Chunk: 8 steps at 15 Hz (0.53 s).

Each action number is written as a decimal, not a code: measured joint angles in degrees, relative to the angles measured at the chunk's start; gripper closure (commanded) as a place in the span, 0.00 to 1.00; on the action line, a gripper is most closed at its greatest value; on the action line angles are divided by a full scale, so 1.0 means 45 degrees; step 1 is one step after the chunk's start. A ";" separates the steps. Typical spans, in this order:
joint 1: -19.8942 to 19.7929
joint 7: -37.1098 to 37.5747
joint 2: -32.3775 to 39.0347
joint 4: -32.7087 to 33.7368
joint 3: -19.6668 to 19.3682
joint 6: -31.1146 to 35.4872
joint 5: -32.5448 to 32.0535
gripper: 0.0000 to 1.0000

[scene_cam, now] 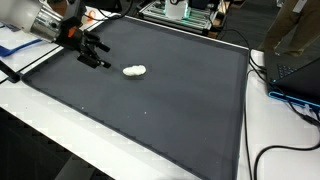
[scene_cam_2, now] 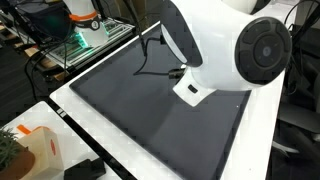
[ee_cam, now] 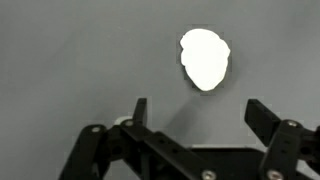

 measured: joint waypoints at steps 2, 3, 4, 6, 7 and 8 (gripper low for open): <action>-0.0073 0.0080 0.0182 0.0199 0.0003 -0.0110 0.0104 0.00; -0.0142 0.0156 0.0301 0.0315 0.0003 -0.0176 0.0177 0.00; -0.0236 0.0220 0.0420 0.0397 0.0003 -0.0222 0.0267 0.00; -0.0465 0.0329 0.0661 0.0575 0.0008 -0.0336 0.0465 0.00; -0.0594 0.0367 0.0782 0.0665 0.0018 -0.0438 0.0568 0.00; -0.0718 0.0382 0.0885 0.0729 0.0044 -0.0523 0.0683 0.00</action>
